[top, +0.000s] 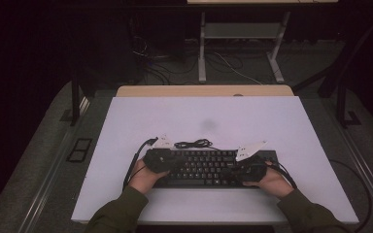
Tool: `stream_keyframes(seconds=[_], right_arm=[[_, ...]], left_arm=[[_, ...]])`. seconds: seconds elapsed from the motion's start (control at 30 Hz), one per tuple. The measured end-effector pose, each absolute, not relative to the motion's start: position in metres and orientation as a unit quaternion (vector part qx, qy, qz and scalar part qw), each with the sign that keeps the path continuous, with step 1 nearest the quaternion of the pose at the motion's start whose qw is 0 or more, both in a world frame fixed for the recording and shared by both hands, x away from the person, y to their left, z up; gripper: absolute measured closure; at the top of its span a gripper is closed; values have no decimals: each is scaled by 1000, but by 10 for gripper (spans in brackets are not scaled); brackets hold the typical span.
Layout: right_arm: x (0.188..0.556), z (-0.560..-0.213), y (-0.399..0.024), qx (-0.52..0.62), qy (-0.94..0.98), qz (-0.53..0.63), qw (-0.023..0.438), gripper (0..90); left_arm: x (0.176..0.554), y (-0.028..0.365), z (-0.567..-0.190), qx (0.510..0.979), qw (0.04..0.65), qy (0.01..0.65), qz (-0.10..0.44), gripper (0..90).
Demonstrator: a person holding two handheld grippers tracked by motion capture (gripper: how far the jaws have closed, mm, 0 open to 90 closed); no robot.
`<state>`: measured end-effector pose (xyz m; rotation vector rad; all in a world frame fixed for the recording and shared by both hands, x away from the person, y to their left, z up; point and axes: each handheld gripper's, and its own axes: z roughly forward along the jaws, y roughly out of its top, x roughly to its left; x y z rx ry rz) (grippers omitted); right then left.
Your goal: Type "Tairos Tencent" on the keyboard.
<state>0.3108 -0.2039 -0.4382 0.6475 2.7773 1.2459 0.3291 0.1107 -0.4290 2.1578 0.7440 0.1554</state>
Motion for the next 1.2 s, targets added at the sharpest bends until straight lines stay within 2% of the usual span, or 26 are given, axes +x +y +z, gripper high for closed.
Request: stream_keyframes(seconds=[0.13,0.2,0.33,0.37,0.4,0.5,0.53,0.57,0.6,0.63,0.67,0.7,0.73,1.2], right_arm=[[311,-436,-206,210,888,409,12,895],[312,-433,-208,212,882,421,13,885],[313,-431,-211,222,873,434,13,774],[313,-431,-211,222,873,434,13,774],[313,-431,-212,229,869,438,14,691],[314,-431,-212,240,863,443,17,532],[314,-431,-212,240,863,443,17,532],[314,-431,-212,249,860,446,28,403],[314,-431,-212,253,857,449,30,332],[314,-431,-212,258,853,452,34,282],[314,-431,-212,258,853,452,34,282],[315,-431,-212,260,851,454,36,249],[315,-431,-212,268,848,455,47,212],[315,-429,-213,276,841,462,57,191]], left_arm=[[329,112,-428,855,420,297,62,830],[328,111,-428,853,424,298,64,775],[328,112,-428,852,425,299,66,677],[328,112,-428,851,426,300,66,677],[327,112,-429,851,426,301,66,611],[328,112,-429,851,426,301,65,494],[328,112,-430,850,427,302,67,494],[328,112,-430,848,428,305,68,399],[328,112,-430,848,427,305,71,330],[328,112,-431,848,426,305,75,268],[328,112,-432,845,429,310,74,268],[328,111,-433,845,429,312,73,227],[328,111,-433,844,428,316,73,163],[326,115,-432,837,442,314,79,141]])
